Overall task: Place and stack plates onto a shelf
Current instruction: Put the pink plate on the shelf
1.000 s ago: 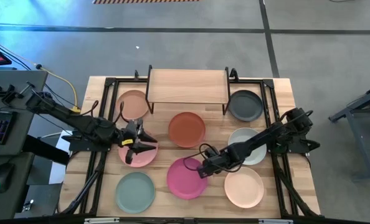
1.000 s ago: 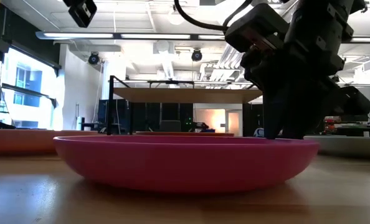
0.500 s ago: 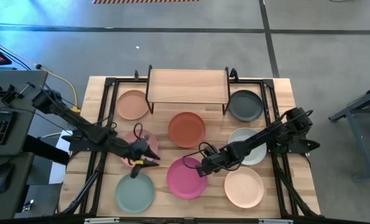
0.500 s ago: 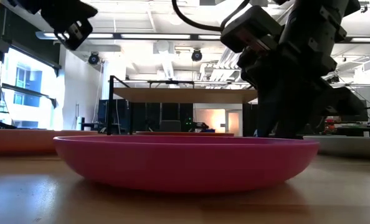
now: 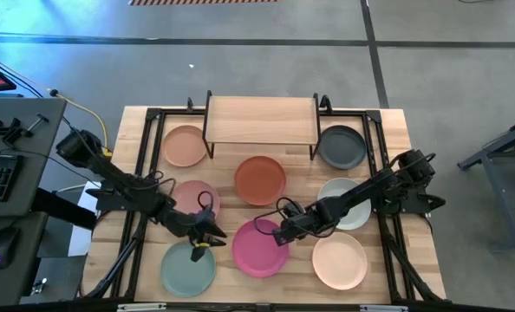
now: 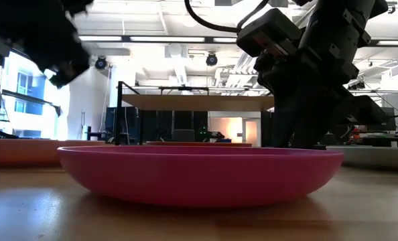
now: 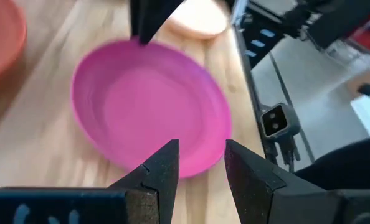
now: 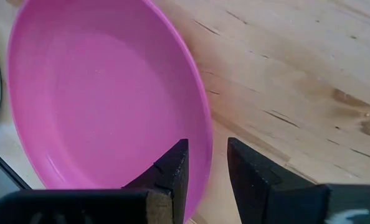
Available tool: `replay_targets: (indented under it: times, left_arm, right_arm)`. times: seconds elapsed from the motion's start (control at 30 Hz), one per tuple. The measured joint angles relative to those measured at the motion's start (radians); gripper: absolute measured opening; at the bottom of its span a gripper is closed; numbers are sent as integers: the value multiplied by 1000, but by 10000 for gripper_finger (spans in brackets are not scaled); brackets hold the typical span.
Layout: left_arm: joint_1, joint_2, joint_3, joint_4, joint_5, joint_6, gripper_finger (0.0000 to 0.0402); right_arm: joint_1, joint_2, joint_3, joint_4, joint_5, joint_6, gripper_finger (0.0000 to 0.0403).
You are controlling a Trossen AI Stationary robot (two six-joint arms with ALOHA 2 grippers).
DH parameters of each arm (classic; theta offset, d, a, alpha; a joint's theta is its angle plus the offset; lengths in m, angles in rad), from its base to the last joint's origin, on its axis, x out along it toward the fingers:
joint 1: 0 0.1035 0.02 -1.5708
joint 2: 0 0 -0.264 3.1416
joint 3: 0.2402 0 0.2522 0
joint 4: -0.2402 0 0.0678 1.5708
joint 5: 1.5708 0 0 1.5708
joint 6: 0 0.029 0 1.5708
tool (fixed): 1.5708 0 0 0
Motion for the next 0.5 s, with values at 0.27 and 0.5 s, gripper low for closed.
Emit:
replay_targets:
  times: [0.27, 0.5]
  left_arm:
    - [27, 157, 0, 48, 60, -447, 117]
    - [46, 242, 0, 64, 114, -656, 117]
  right_arm:
    - [0, 0, 0, 0, 0, 1, 91]
    - [0, 0, -1, 0, 0, 1, 91]
